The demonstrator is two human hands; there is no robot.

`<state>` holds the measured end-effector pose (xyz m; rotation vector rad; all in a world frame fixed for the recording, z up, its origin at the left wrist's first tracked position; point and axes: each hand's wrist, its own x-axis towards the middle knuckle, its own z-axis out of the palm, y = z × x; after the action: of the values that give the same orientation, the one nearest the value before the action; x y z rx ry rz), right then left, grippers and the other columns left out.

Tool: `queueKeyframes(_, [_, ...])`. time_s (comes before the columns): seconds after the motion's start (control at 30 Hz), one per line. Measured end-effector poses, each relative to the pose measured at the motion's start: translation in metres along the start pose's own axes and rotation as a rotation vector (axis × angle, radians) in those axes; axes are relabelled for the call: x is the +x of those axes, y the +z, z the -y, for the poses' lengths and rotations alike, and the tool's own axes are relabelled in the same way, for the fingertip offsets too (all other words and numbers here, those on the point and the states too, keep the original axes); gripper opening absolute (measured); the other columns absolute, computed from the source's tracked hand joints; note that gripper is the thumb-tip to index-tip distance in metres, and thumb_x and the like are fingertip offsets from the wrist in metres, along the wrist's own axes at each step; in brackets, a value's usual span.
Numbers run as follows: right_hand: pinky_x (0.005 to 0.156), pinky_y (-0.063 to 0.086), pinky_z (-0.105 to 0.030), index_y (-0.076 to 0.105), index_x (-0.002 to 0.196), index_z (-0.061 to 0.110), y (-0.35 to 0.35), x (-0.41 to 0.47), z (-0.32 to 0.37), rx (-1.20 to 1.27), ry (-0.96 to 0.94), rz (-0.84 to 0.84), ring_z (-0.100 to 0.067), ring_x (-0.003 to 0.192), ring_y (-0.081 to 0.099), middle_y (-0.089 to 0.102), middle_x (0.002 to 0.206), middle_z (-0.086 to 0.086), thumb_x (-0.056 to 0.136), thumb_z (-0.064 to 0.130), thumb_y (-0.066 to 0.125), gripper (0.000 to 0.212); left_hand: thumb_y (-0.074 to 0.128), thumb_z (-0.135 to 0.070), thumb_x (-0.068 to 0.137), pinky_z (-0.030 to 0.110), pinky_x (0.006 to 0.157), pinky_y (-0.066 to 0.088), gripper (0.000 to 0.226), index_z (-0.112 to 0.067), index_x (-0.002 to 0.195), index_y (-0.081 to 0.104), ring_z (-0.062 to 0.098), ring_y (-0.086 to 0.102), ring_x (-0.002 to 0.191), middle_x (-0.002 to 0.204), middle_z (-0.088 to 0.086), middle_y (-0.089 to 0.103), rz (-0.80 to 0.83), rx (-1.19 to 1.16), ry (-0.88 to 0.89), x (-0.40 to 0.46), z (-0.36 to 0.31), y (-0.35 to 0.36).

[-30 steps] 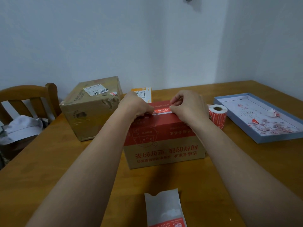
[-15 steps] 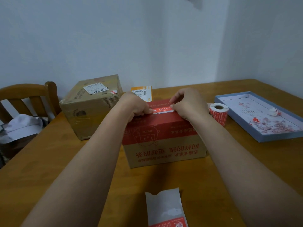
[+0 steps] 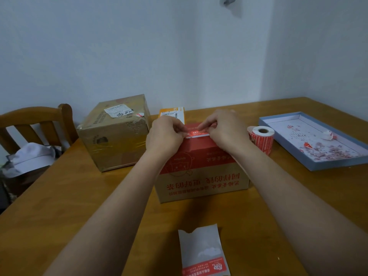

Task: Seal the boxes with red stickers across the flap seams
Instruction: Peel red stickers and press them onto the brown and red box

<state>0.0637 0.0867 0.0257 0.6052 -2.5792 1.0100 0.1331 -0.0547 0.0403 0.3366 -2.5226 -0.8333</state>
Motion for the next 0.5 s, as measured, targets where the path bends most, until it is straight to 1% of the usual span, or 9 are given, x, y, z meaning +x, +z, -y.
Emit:
queueKeyframes(0.07, [0.082,0.044,-0.032,0.062,0.061,0.054,0.000,-0.001,0.000,-0.011,-0.027,0.019,-0.010,0.098,0.042,0.062,0.107,0.009,0.087,0.013,0.053,0.050,0.065,-0.015,0.089,0.037,0.080,0.053,0.018,-0.028,0.090,0.077,0.018,0.061,0.091,0.090,-0.005,0.064,0.012,0.064,0.043,-0.004,-0.002,0.001])
queueKeyframes(0.1, [0.085,0.044,-0.033,0.063,0.063,0.054,-0.001,-0.001,0.001,-0.013,-0.047,0.035,-0.009,0.098,0.040,0.062,0.106,0.010,0.087,0.010,0.054,0.051,0.063,-0.014,0.091,0.038,0.083,0.053,0.020,-0.028,0.093,0.077,0.019,0.061,0.094,0.095,-0.004,0.066,0.018,0.082,0.064,-0.005,-0.002,0.001])
queueKeyframes(0.17, [0.091,0.042,-0.035,0.071,0.077,0.050,-0.006,-0.003,0.003,-0.021,-0.103,0.067,-0.011,0.101,0.038,0.063,0.102,0.014,0.088,0.005,0.054,0.049,0.060,-0.010,0.092,0.041,0.085,0.053,0.025,-0.027,0.098,0.077,0.022,0.061,0.100,0.105,-0.001,0.068,0.037,0.108,0.127,-0.004,-0.001,0.002])
queueKeyframes(0.2, [0.092,0.041,-0.035,0.074,0.084,0.046,-0.008,-0.005,0.004,-0.030,-0.129,0.081,-0.013,0.104,0.039,0.062,0.100,0.015,0.089,0.004,0.054,0.047,0.058,-0.007,0.091,0.043,0.084,0.053,0.029,-0.027,0.100,0.077,0.023,0.061,0.099,0.107,-0.001,0.068,0.051,0.129,0.159,-0.003,0.000,0.002])
queueKeyframes(0.23, [0.092,0.039,-0.034,0.075,0.091,0.042,-0.010,-0.006,0.005,-0.045,-0.145,0.096,-0.014,0.105,0.039,0.062,0.101,0.016,0.090,0.004,0.053,0.045,0.056,-0.002,0.090,0.044,0.082,0.053,0.035,-0.027,0.103,0.076,0.024,0.060,0.098,0.107,0.000,0.066,0.070,0.158,0.187,-0.003,0.000,0.001])
queueKeyframes(0.3, [0.092,0.034,-0.032,0.075,0.097,0.040,-0.014,-0.010,0.007,-0.069,-0.163,0.124,-0.013,0.101,0.034,0.060,0.103,0.015,0.092,0.003,0.051,0.044,0.051,0.005,0.086,0.045,0.081,0.052,0.046,-0.026,0.109,0.074,0.024,0.056,0.098,0.104,-0.001,0.061,0.109,0.214,0.229,-0.003,0.001,0.000])
queueKeyframes(0.4, [0.093,0.031,-0.032,0.073,0.101,0.042,-0.016,-0.011,0.006,-0.075,-0.168,0.162,-0.013,0.100,0.033,0.058,0.105,0.016,0.090,0.000,0.048,0.050,0.044,0.003,0.087,0.046,0.085,0.048,0.048,-0.025,0.116,0.072,0.023,0.049,0.101,0.103,-0.001,0.062,0.115,0.237,0.298,-0.006,0.006,-0.002])
queueKeyframes(0.5, [0.095,0.032,-0.035,0.072,0.098,0.046,-0.008,-0.006,0.001,-0.097,-0.128,0.165,-0.017,0.106,0.038,0.056,0.109,0.017,0.088,0.003,0.048,0.050,0.041,-0.009,0.089,0.041,0.089,0.041,0.046,-0.027,0.121,0.068,0.020,0.043,0.100,0.109,-0.003,0.063,0.093,0.287,0.317,-0.012,0.010,-0.001])
